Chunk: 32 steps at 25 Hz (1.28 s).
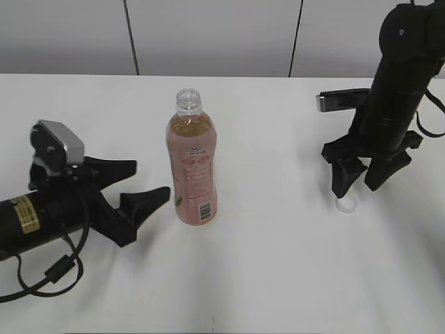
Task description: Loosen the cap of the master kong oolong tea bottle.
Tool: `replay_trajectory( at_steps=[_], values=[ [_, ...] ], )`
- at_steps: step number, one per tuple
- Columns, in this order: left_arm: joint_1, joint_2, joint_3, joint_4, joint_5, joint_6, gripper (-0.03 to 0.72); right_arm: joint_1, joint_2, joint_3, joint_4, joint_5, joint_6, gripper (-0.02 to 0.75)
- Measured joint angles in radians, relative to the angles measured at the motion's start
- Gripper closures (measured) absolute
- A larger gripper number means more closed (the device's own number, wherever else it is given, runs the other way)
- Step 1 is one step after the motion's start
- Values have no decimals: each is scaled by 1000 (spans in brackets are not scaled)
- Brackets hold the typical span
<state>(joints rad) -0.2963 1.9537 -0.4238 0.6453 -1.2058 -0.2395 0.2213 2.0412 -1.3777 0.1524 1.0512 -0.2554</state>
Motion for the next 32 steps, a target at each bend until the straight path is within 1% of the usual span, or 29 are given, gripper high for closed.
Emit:
replay_trajectory(
  at_steps=[2, 6, 8, 10, 13, 17, 19, 21, 25, 30, 32],
  values=[
    [17, -36, 41, -91, 1, 0, 152, 0, 0, 0, 0, 9, 7, 234],
    [65, -105, 80, -347, 1, -17, 158, 0, 0, 0, 0, 32, 23, 234],
    [94, -128, 80, -444, 0, -20, 160, 0, 0, 0, 0, 41, 26, 234],
    [136, -138, 80, -507, -3, -23, 162, 0, 0, 0, 0, 46, 26, 234],
    [213, -138, 81, -521, -3, -25, 166, 0, 0, 0, 1, 49, 29, 234],
    [330, -138, 81, -509, -3, -26, 179, 0, 0, 0, 1, 49, 30, 234],
    [380, -139, 81, -483, -3, -38, 181, 0, 0, 0, 1, 49, 30, 234],
    [410, -143, 82, -441, -3, -69, 183, 0, 0, 0, 2, 48, 30, 234],
    [417, -152, 82, -394, 46, -103, 192, 0, -5, 0, 2, 48, 38, 234],
    [415, -197, 81, -375, 152, -143, 194, 0, -64, 0, 2, 41, 53, 234],
    [405, -225, 61, -317, 220, -148, 199, 0, -94, 0, 2, 39, 61, 234]
  ],
)
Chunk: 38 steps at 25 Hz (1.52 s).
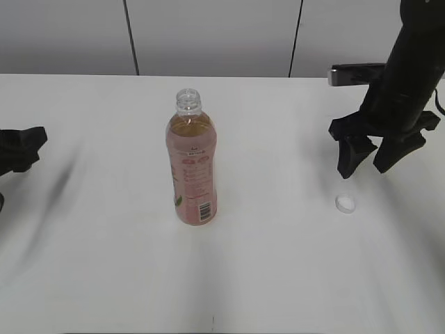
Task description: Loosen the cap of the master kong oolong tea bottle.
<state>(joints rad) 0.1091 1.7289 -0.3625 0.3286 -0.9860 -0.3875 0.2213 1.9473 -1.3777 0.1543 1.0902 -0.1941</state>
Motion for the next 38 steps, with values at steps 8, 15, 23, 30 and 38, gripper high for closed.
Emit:
replay_trajectory(
  at_steps=[8, 15, 23, 30, 38],
  values=[
    [-91, -230, -95, 104, 401, -9, 205, -1, -79, 4, 1, 55, 24, 233],
    [-103, -462, -114, 205, 557, -323, 205, -1, -197, 75, 0, 87, 27, 233],
    [-120, -694, -114, 436, 769, -626, 205, -1, -327, 175, -7, 82, 27, 233],
    [-145, -765, -114, 516, 842, -644, 205, -1, -388, 203, -7, 82, 28, 233],
    [-318, -765, -114, 502, 951, -644, 255, -1, -423, 203, -7, 84, 28, 233]
  ],
)
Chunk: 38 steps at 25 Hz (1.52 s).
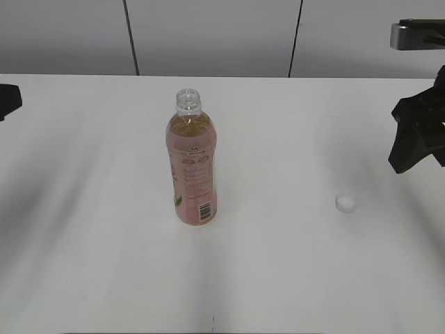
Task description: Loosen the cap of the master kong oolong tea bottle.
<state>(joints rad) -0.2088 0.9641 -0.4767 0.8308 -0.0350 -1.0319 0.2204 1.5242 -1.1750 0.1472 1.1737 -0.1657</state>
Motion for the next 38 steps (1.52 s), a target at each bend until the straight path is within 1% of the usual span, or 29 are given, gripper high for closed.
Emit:
replay_trajectory(
  at_steps=[4, 6, 8, 9, 11, 12, 14, 15, 16, 17, 19, 22, 24, 27, 29, 33, 36, 38],
  values=[
    [-17, 0, -3, -84, 60, 0, 282, 0, -3, 0, 1, 3, 0, 233],
    [-27, 1, -19, -109, 81, 10, 290, 0, -4, 0, 1, 4, 0, 233],
    [-59, 1, -53, -121, 106, 37, 302, 0, -4, 0, 1, 4, 0, 233],
    [-91, 1, -76, -134, 132, 63, 307, 0, -4, 0, 1, 4, 0, 233],
    [-143, 2, -128, -198, 203, 155, 315, 0, -4, 0, 0, 5, 0, 233],
    [-173, 3, -162, -252, 252, 232, 317, 0, -4, 0, 0, 5, 0, 233],
    [-193, 6, -232, -378, 358, 424, 318, 0, -4, 0, 0, 5, 0, 233],
    [-191, 9, -275, -448, 429, 511, 319, 0, -4, 0, 0, 5, 0, 233],
    [-184, 10, -302, -485, 477, 568, 320, 0, -5, 1, 0, 5, 0, 233],
    [-171, 10, -322, -511, 518, 612, 320, 0, -9, 5, 0, 3, 0, 233],
    [-136, -6, -346, -544, 583, 653, 320, 0, -26, 26, 0, -3, 0, 233],
    [-75, -68, -348, -578, 653, 677, 320, 0, -78, 77, -12, -22, 0, 233],
    [-52, -137, -345, -608, 694, 700, 320, 0, -134, 118, -21, -28, 0, 233],
    [-45, -253, -329, -651, 772, 713, 320, 0, -232, 176, -38, -22, 6, 233],
    [-45, -307, -307, -661, 831, 715, 320, 0, -301, 207, -61, -2, 20, 233],
    [-41, -419, -224, -667, 943, 715, 320, 0, -447, 253, -126, 34, 54, 233],
    [-41, -529, -139, -672, 969, 715, 328, 0, -557, 265, -142, 41, 73, 233],
    [-41, -591, -111, -681, 991, 732, 341, 0, -634, 278, -139, 43, 76, 233]
  ],
)
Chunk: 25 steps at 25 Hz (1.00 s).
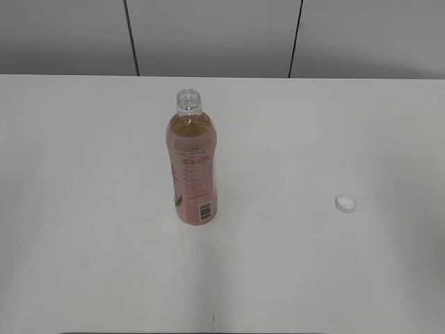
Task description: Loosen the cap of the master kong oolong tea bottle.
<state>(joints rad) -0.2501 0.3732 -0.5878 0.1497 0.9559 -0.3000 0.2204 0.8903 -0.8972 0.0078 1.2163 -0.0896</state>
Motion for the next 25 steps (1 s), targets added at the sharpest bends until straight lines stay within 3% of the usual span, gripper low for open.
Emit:
replay_trajectory(
  at_steps=[5, 17, 25],
  values=[
    [0, -134, 15, -13, 71, 117, 365, 0, -188, 65, -8, 2, 12, 233],
    [0, -379, 22, -33, 76, 142, 373, 0, -618, 370, -46, -83, 16, 233],
    [0, -379, 23, -50, 76, 175, 373, 0, -881, 384, -52, -107, 16, 234]
  ],
)
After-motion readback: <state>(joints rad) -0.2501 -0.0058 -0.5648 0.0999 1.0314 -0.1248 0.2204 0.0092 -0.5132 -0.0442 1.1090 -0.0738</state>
